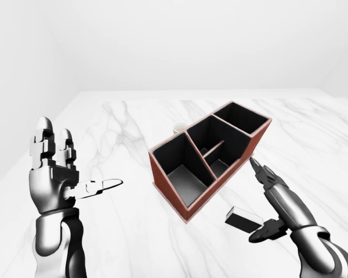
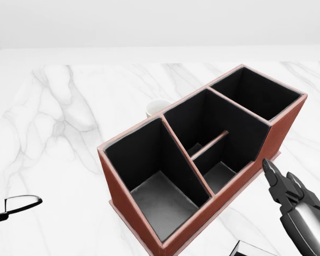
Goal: Pick up the book and place it in the left compartment of the caddy.
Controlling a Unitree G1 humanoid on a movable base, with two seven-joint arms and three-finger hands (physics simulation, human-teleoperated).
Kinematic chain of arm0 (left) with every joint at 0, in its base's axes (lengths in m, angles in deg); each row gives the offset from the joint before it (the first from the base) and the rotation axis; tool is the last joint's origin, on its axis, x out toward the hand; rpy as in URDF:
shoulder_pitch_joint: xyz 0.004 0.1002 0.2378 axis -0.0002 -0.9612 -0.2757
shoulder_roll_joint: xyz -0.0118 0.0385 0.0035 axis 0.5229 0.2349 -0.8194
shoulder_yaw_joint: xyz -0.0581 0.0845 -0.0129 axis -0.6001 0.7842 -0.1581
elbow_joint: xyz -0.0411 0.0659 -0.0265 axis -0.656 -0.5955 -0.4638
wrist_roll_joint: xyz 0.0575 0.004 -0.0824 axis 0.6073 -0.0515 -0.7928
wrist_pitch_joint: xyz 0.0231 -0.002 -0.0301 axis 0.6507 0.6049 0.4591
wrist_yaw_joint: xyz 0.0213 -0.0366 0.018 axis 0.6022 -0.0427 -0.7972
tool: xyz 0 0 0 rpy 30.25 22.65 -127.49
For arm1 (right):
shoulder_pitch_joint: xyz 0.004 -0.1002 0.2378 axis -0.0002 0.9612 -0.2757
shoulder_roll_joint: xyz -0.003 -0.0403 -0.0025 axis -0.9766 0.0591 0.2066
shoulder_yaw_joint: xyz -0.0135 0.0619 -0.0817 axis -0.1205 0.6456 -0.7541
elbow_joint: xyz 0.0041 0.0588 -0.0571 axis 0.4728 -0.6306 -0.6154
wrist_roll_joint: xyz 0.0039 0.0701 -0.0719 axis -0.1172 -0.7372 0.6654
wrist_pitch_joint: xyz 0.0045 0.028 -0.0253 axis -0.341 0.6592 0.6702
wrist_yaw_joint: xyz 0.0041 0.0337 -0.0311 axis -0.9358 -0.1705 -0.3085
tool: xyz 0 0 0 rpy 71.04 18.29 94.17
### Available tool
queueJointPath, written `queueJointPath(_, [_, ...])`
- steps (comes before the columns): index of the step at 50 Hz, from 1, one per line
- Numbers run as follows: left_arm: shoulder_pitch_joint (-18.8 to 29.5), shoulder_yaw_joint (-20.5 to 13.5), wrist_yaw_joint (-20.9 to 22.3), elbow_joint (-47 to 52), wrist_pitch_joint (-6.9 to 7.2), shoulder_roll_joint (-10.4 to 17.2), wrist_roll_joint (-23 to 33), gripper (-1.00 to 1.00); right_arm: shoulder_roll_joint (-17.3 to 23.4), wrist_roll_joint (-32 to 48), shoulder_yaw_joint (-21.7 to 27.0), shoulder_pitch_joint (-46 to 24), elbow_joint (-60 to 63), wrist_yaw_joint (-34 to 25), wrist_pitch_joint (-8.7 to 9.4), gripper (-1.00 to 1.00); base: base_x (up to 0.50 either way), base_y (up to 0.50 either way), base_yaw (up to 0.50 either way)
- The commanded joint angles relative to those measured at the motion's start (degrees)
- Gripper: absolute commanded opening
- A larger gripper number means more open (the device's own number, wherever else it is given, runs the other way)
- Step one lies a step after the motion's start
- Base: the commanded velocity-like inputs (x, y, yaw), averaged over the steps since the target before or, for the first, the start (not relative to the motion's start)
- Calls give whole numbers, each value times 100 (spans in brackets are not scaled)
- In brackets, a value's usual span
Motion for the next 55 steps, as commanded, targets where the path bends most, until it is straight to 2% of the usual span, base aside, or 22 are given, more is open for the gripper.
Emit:
queueJointPath(1, [11, -10, -13, -19, 0, 9, 19, 100, -14, 144, -18, 39, -414, 0, 0, 100, 0, 0, 0])
queueJointPath(10, [18, -32, -26, 5, 0, 19, -8, 100, -4, 223, -36, 143, -547, 0, 0, 100, 0, 0, 0])
queueJointPath(30, [15, 22, -17, -22, 0, 2, 49, 100, 135, 138, 315, 3, -1100, 0, 0, 100, 0, 0, 0])
queueJointPath(47, [8, 3, -16, 4, 0, 6, 25, 100, 250, 305, 264, -102, -1365, 0, 0, 100, 0, 0, 0])
queueJointPath(55, [3, 11, -9, -11, 0, -1, 47, 100, 469, 210, 272, -372, -1908, 0, 0, 100, 0, 0, 0])
